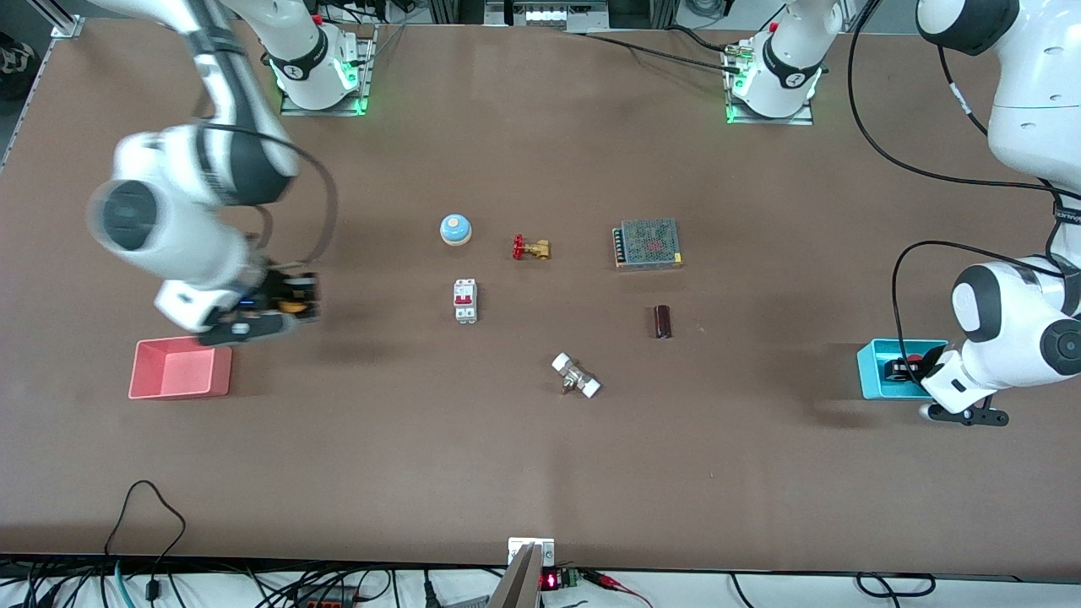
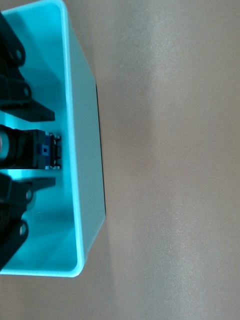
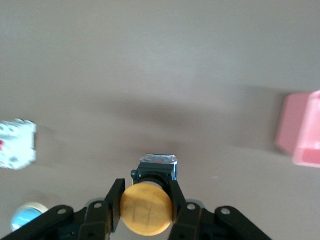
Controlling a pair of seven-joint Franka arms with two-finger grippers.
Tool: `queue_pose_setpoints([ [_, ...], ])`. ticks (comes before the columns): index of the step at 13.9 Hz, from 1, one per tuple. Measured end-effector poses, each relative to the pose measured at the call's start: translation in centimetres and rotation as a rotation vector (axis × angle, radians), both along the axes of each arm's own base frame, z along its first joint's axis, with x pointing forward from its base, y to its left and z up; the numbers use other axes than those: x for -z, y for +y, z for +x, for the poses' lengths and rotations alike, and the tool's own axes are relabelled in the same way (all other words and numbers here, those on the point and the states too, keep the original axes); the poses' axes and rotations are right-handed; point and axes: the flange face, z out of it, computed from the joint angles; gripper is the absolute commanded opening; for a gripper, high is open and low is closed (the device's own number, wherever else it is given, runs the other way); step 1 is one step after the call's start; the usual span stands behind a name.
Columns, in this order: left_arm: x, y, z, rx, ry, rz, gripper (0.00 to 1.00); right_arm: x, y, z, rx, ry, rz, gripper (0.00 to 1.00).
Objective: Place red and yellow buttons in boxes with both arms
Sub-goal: 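Release the red button into the cyan box while the right gripper carries the yellow button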
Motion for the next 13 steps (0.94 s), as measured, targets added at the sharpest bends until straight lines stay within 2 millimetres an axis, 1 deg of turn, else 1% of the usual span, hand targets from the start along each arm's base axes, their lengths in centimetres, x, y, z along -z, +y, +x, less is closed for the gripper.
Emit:
queue_pose_setpoints([
  [1, -0.1, 0.0, 0.1, 0.011, -0.002, 0.0, 1.0, -0.1, -3.6, 0.4, -0.036, -0.004, 0.003, 0.4],
  [2, -0.3, 0.1, 0.2, 0.019, -0.006, 0.0, 1.0, 0.2, -6.8, 0.6, -0.066, -0.001, 0.004, 0.4],
  [3, -0.8, 0.1, 0.3, 0.022, -0.013, 0.002, 1.0, 0.8, -9.5, 0.8, -0.094, -0.002, 0.003, 0.4],
  [4, -1.5, 0.2, 0.4, 0.023, -0.019, 0.005, 1.0, 1.4, -11.5, 1.1, -0.12, -0.015, -0.004, 0.4],
  [5, -2.6, 0.2, 0.5, 0.023, -0.015, 0.007, 1.0, 2.1, -13.0, 1.4, -0.143, -0.03, -0.017, 0.4],
  [6, -4.2, 0.1, 0.5, 0.024, -0.005, 0.008, 1.0, 2.9, -14.0, 1.8, -0.16, -0.042, -0.027, 0.41],
  [7, -6.0, -0.2, 0.6, 0.026, 0.005, 0.009, 1.0, 3.9, -14.9, 2.1, -0.171, -0.053, -0.032, 0.42],
  [9, -10.8, -1.2, 0.4, 0.037, 0.018, 0.013, 1.0, 6.1, -16.7, 2.7, -0.18, -0.073, -0.037, 0.42],
  [11, -16.3, -3.5, -0.1, 0.064, 0.025, 0.013, 1.0, 8.0, -18.4, 3.1, -0.187, -0.094, -0.041, 0.42],
  [13, -21.6, -6.4, -1.1, 0.1, 0.039, 0.013, 1.0, 8.8, -19.1, 3.2, -0.183, -0.098, -0.042, 0.42],
])
